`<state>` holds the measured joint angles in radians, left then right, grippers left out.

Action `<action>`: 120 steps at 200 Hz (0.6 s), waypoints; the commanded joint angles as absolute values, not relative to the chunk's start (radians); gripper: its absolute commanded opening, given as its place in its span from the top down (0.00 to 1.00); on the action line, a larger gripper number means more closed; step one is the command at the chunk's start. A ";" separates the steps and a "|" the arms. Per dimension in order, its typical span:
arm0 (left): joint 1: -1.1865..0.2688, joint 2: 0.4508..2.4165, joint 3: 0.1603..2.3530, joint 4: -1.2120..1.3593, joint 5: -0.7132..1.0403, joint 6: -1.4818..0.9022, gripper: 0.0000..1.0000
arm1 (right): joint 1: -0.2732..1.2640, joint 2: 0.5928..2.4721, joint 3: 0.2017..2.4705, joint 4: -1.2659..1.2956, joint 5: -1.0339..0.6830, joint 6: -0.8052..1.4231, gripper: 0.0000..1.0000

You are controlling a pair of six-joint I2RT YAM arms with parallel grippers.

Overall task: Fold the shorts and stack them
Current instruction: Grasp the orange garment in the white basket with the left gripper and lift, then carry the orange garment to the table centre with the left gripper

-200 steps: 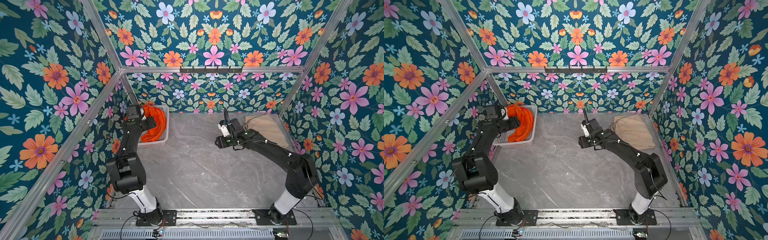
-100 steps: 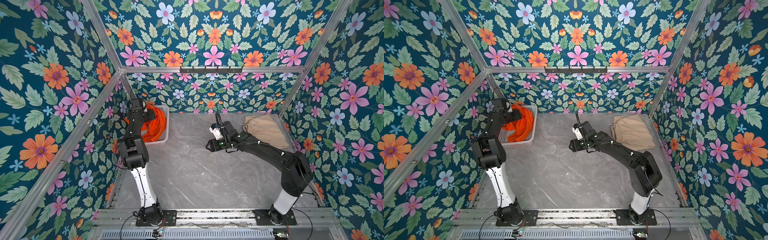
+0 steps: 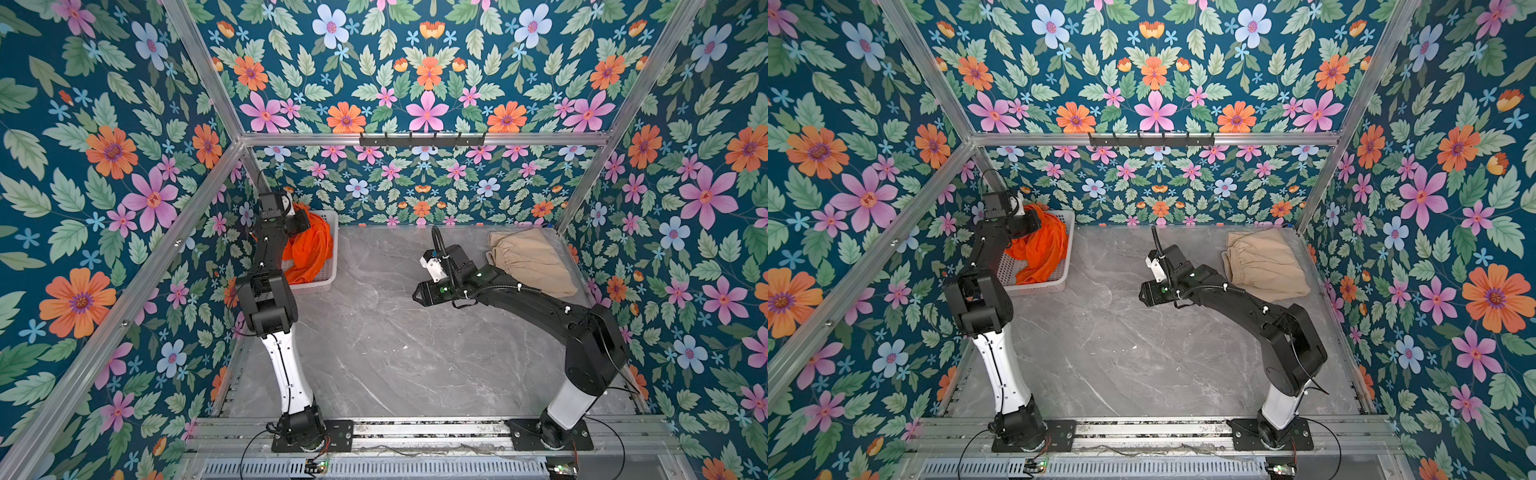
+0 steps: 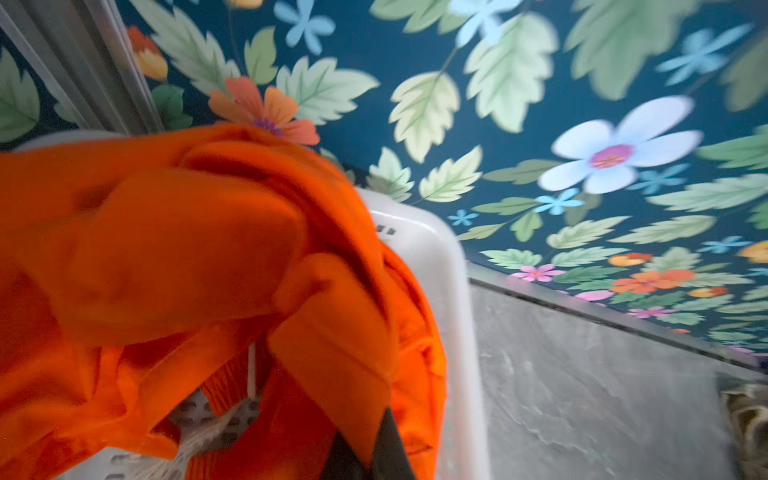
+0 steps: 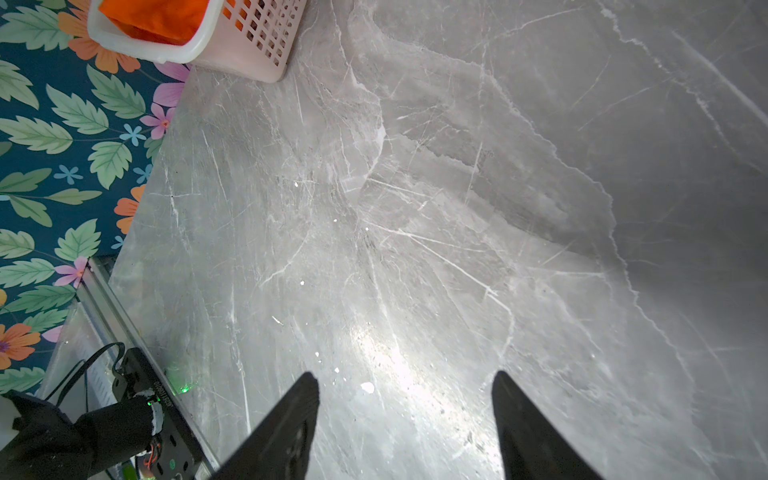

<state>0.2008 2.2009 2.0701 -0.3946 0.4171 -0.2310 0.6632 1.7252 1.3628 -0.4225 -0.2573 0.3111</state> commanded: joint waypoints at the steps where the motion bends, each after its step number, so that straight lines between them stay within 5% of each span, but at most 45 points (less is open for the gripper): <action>1: 0.199 2.067 2.008 -0.316 0.502 -0.236 1.00 | 0.664 1.720 1.386 -0.402 -0.262 0.330 0.34; 49: 0.114 1.799 2.001 -0.447 0.534 -0.121 1.00 | 0.664 1.709 1.431 -0.361 -0.303 0.357 0.34; 120: -0.203 1.578 2.068 -0.554 0.491 -0.002 1.00 | 0.629 1.677 1.507 -0.445 -0.251 0.349 0.34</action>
<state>-0.1276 1.6112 2.0762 -0.5232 0.5083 -0.0483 0.6537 1.6997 1.4990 -0.4091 -0.2905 0.3389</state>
